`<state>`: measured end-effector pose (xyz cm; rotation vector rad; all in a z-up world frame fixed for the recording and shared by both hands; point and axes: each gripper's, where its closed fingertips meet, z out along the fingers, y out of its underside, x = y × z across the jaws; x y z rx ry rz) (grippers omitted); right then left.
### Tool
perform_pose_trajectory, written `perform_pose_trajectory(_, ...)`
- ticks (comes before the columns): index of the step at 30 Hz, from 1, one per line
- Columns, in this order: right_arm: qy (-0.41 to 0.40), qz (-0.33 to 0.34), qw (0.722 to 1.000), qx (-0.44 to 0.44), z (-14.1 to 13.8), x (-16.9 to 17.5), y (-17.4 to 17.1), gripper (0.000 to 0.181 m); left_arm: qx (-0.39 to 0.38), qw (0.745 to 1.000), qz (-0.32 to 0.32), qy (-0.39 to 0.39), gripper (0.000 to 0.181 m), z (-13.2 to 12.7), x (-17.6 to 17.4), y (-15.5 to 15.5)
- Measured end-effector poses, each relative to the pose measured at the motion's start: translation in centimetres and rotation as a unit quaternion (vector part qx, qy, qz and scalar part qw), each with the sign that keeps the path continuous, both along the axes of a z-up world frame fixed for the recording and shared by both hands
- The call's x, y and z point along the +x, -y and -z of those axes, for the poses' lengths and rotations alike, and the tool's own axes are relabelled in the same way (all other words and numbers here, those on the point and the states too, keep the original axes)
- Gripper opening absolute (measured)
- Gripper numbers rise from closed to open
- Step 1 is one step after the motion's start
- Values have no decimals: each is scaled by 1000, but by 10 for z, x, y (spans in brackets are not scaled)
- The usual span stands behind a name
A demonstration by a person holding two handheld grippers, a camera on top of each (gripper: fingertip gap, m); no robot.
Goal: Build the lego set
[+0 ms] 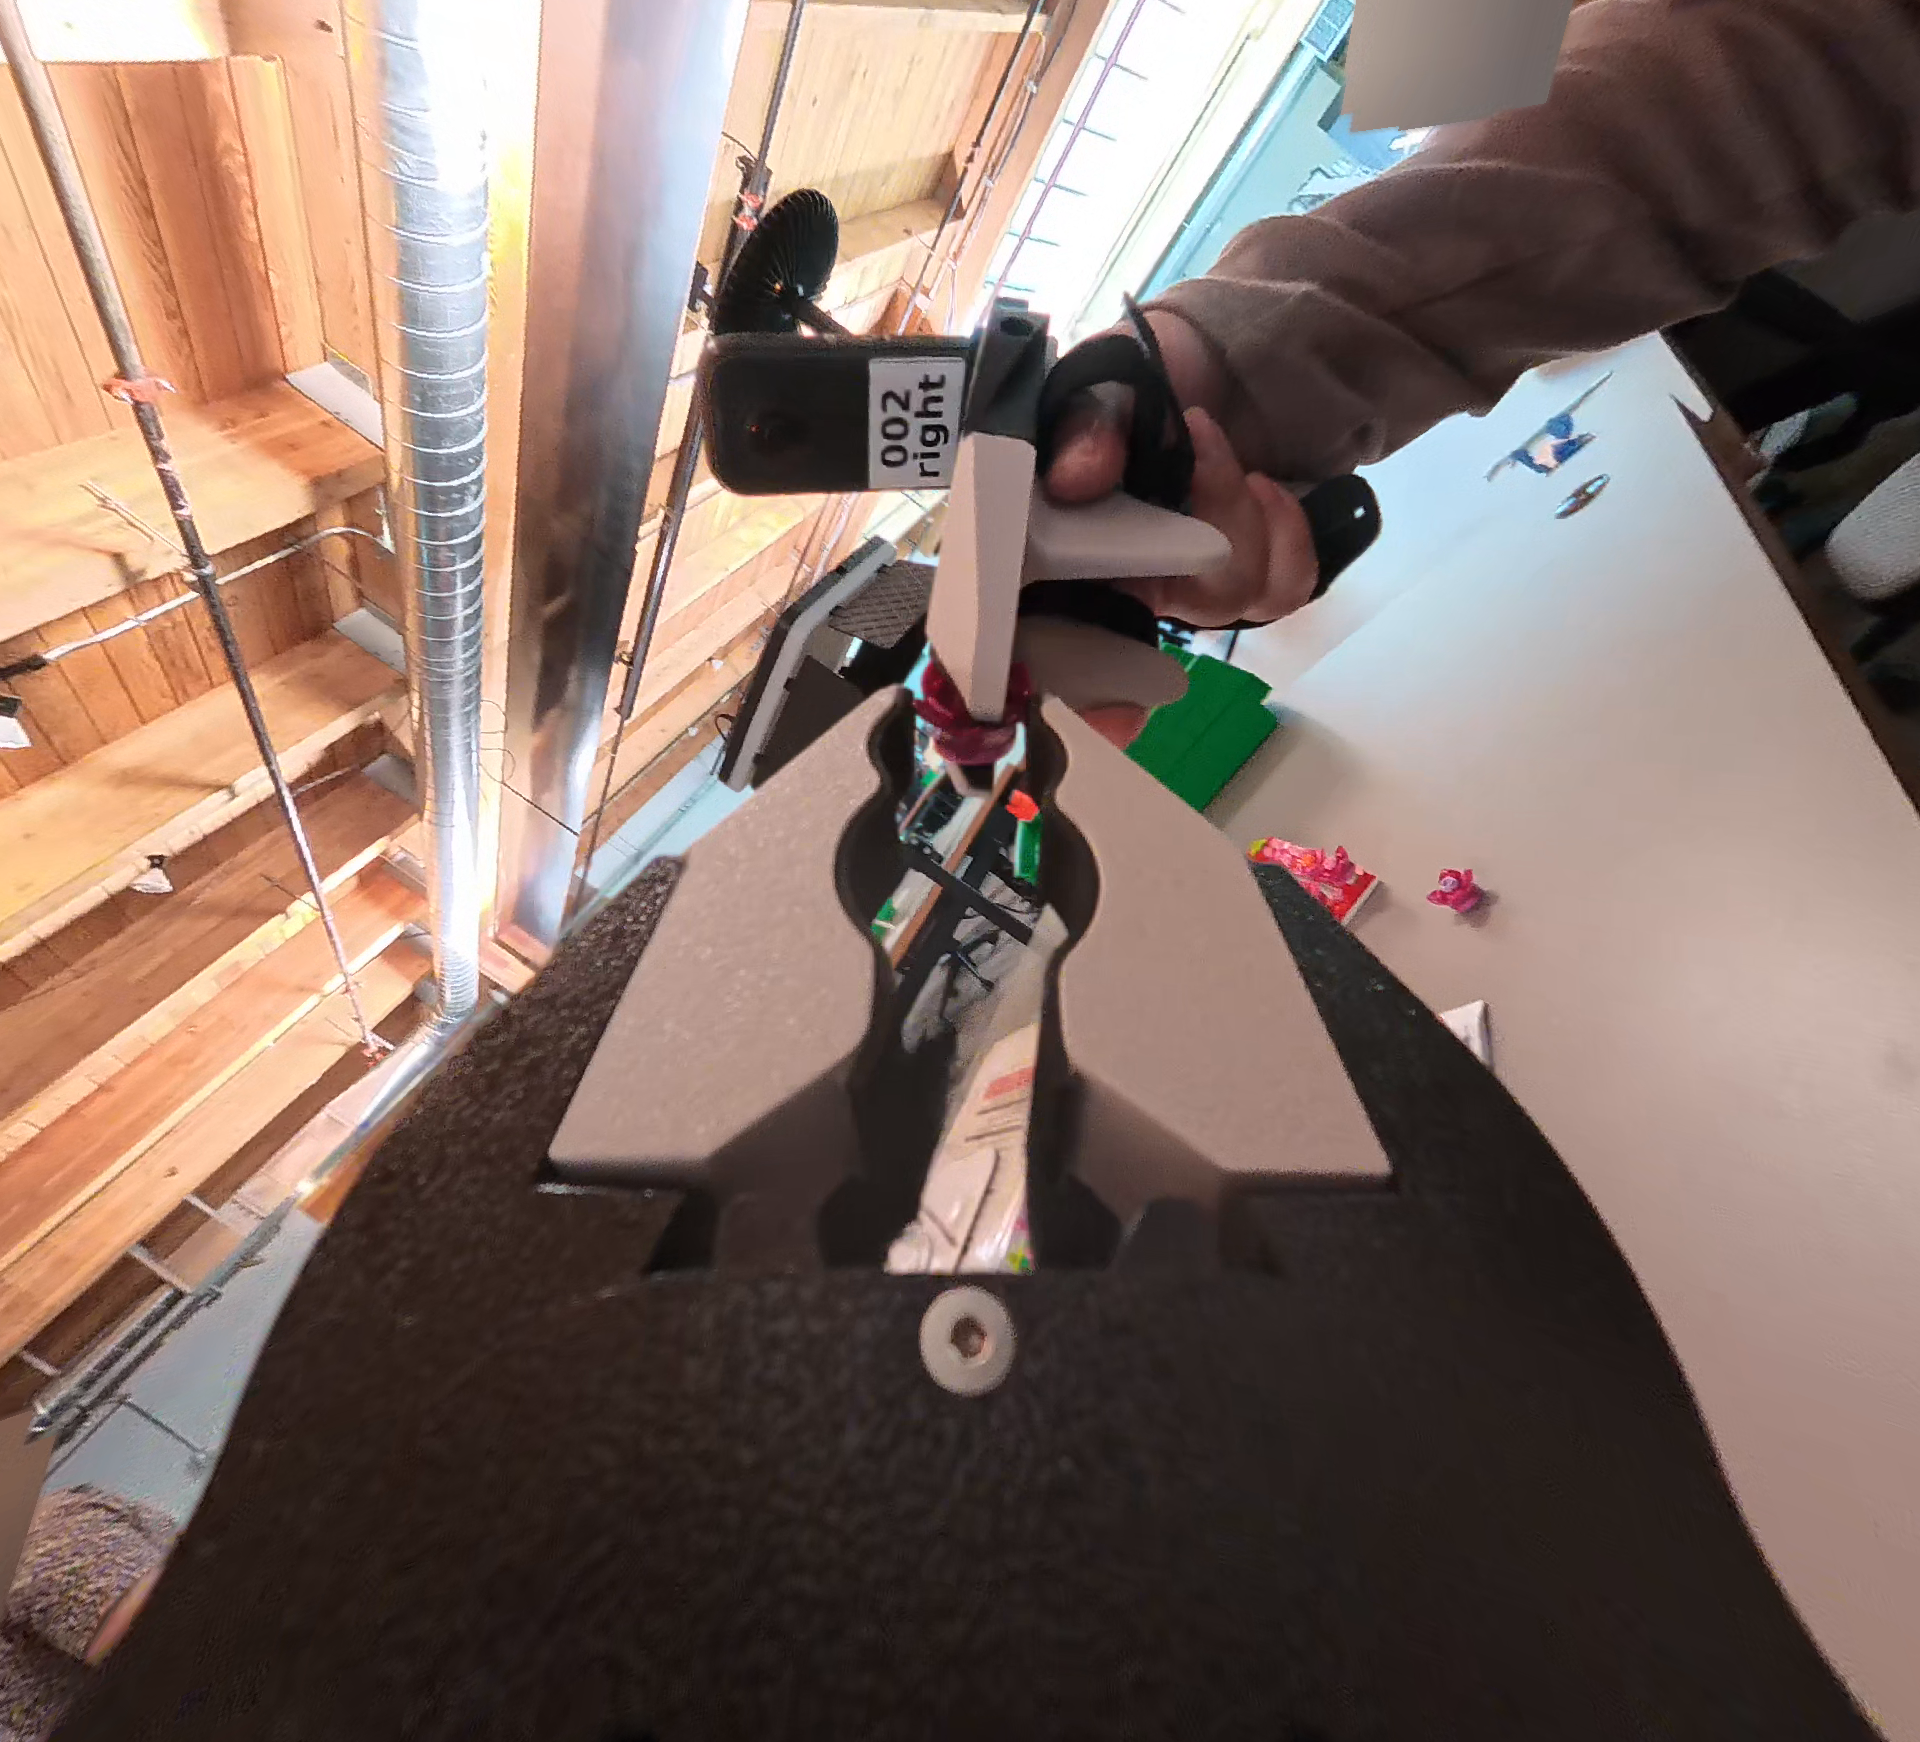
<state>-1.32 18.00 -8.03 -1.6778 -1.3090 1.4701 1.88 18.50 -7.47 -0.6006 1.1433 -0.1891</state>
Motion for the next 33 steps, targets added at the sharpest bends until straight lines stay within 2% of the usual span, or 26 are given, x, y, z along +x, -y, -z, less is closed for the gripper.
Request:
perform_pose_trajectory(1, 1, 5, 1000, -1, 1, 1, -2, 11, -15, 1000, -2, -6, 18, 1, 0, -3)
perform_pose_trajectory(3, -7, 18, 1000, -2, 2, 2, -8, 11, -43, 999, -7, -10, 17, 2, 1, -9)
perform_pose_trajectory(6, -52, 56, 997, -9, -8, 9, -24, 24, -63, 998, -22, 2, 17, 2, -3, -18)
perform_pose_trajectory(8, -103, 103, 989, 0, -23, 24, -41, 31, -88, 996, -24, 15, 17, 5, -5, -29)
perform_pose_trajectory(10, -125, 173, 976, 44, -27, 47, -64, 31, -120, 992, -25, 29, 17, 7, -9, -38)
perform_pose_trajectory(14, -119, 334, 916, 187, -12, 103, -105, 31, -199, 979, -16, 37, 18, 20, -12, -57)
perform_pose_trajectory(18, -94, 448, 834, 308, 13, 157, -128, 28, -279, 960, -13, 34, 18, 46, -8, -73)
perform_pose_trajectory(20, -77, 482, 796, 358, 28, 177, -134, 25, -326, 945, -13, 38, 18, 65, -2, -77)
perform_pose_trajectory(23, -42, 490, 766, 414, 56, 187, -139, 23, -387, 920, -41, 48, 18, 102, -4, -78)
perform_pose_trajectory(26, 0, 462, 762, 454, 79, 177, -147, 23, -421, 896, -97, 101, 18, 129, -28, -84)
perform_pose_trajectory(29, 19, 400, 788, 468, 89, 146, -156, 20, -420, 884, -141, 151, 18, 138, -57, -92)
perform_pose_trajectory(33, 39, 289, 834, 469, 95, 85, -169, 17, -388, 891, -156, 179, 18, 133, -77, -100)
